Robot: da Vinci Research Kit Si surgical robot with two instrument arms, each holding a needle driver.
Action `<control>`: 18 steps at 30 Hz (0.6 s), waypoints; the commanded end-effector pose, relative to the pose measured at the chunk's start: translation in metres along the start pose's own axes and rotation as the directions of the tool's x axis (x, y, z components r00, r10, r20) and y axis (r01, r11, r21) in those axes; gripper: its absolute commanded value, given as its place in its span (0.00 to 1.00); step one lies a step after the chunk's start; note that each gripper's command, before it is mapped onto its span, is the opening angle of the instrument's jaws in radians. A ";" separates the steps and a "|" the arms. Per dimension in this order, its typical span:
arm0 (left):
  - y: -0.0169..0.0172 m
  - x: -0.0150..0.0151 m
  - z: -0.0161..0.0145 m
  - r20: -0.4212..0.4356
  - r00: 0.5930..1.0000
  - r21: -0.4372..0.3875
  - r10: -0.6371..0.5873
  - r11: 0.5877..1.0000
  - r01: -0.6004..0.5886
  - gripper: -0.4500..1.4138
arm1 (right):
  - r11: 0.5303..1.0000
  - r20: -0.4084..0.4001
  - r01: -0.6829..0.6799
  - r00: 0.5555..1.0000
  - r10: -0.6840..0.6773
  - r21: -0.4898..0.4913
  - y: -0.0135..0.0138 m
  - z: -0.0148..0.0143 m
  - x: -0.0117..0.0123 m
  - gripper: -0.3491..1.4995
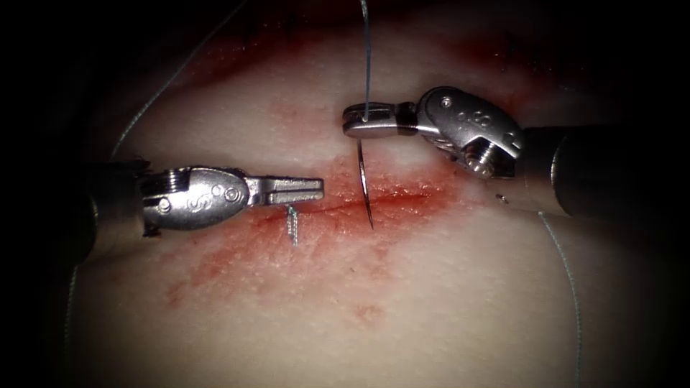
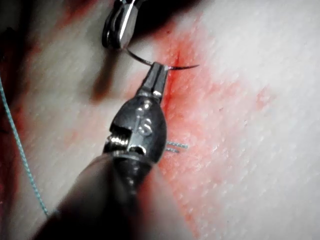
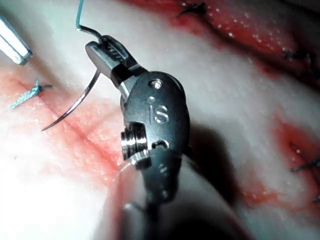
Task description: Wound Closure
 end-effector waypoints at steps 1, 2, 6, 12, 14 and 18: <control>0.0004 -0.0006 0.0013 0.018 1.000 0.005 -0.003 1.000 0.003 0.00 | 1.000 -0.008 0.031 0.999 -0.031 0.004 0.0002 0.0009 -0.0009 0.00; 0.0007 -0.0008 0.0017 0.036 0.999 0.010 -0.008 1.000 0.007 0.00 | 0.999 -0.018 0.050 0.999 -0.050 0.005 0.0002 0.0010 -0.0011 0.00; 0.0021 -0.0017 0.0034 0.116 0.993 0.036 -0.020 0.999 0.016 0.00 | 0.995 -0.061 0.098 0.993 -0.097 0.003 -0.0001 0.0016 -0.0017 0.00; 0.0043 -0.0045 0.0065 0.268 0.963 0.054 -0.030 0.998 0.016 0.00 | 0.974 -0.098 0.227 0.969 -0.227 -0.005 -0.0003 0.0023 -0.0024 0.00; 0.0045 -0.0050 0.0072 0.286 0.958 0.053 -0.028 0.999 0.014 0.00 | 0.965 -0.111 0.263 0.959 -0.262 -0.010 -0.0003 0.0024 -0.0025 0.00; 0.0052 -0.0061 0.0083 0.307 0.951 0.034 -0.018 0.999 0.008 0.00 | 0.941 -0.126 0.339 0.932 -0.339 -0.020 -0.0005 0.0028 -0.0030 0.00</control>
